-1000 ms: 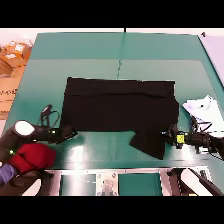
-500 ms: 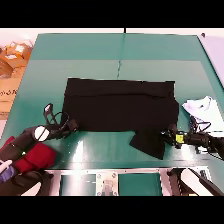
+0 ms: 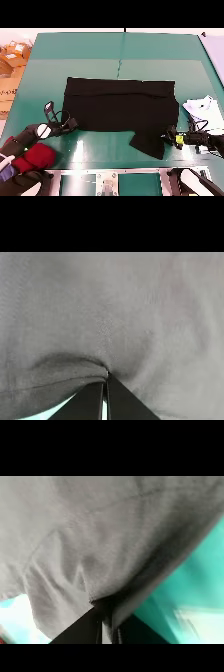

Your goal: Fold the shirts.

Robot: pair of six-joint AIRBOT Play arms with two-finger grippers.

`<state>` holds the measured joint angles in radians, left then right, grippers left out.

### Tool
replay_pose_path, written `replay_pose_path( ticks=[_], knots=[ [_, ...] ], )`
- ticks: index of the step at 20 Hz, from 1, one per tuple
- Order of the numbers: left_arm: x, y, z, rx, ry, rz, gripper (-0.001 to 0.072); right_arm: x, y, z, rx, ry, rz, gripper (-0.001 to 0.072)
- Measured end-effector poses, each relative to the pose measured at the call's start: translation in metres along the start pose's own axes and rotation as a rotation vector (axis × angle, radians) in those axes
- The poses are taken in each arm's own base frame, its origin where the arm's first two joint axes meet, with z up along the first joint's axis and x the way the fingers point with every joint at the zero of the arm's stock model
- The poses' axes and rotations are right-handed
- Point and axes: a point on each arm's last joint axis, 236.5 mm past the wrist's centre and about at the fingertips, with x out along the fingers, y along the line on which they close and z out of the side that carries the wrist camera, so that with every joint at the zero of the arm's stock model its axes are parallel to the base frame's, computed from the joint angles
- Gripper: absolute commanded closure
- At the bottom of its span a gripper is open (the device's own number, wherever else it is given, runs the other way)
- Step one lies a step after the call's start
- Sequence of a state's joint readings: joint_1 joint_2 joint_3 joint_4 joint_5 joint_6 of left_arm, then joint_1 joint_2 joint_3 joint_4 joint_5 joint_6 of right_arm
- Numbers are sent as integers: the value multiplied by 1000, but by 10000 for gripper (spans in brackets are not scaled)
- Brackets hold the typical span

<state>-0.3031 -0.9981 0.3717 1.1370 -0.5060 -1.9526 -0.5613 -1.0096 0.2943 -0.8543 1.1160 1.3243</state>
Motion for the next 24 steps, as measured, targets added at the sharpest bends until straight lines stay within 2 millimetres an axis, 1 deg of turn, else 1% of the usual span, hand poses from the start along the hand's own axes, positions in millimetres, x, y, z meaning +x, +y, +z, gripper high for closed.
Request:
replay_pose_path(
  ticks=[5, 7, 9, 12, 15, 18, 20, 22, 24],
  knots=[
    [-10, 2, -4, 116, 68, 62, 688, -7, -3, -3, -8, 33, -34, 696],
    [-19, 3, -2, 185, 101, 105, 688, -10, -3, -5, -8, 43, -42, 696],
    [-31, 11, -2, 264, 146, 171, 688, -15, -3, -7, -12, 53, -61, 696],
    [-48, 24, -1, 366, 206, 263, 688, -29, -12, -12, -16, 49, -133, 696],
    [-62, 25, 6, 448, 228, 299, 688, -51, -8, -11, -43, -4, -176, 696],
    [-72, 11, 22, 529, 203, 288, 689, -75, 12, 0, -81, -75, -169, 696],
    [-77, -2, 36, 572, 174, 273, 689, -91, 32, 13, -108, -126, -138, 696],
    [-78, -19, 55, 608, 133, 255, 689, -106, 56, 29, -137, -171, -99, 696],
    [-76, -36, 76, 634, 97, 243, 689, -114, 80, 47, -165, -204, -55, 696]
  ],
)
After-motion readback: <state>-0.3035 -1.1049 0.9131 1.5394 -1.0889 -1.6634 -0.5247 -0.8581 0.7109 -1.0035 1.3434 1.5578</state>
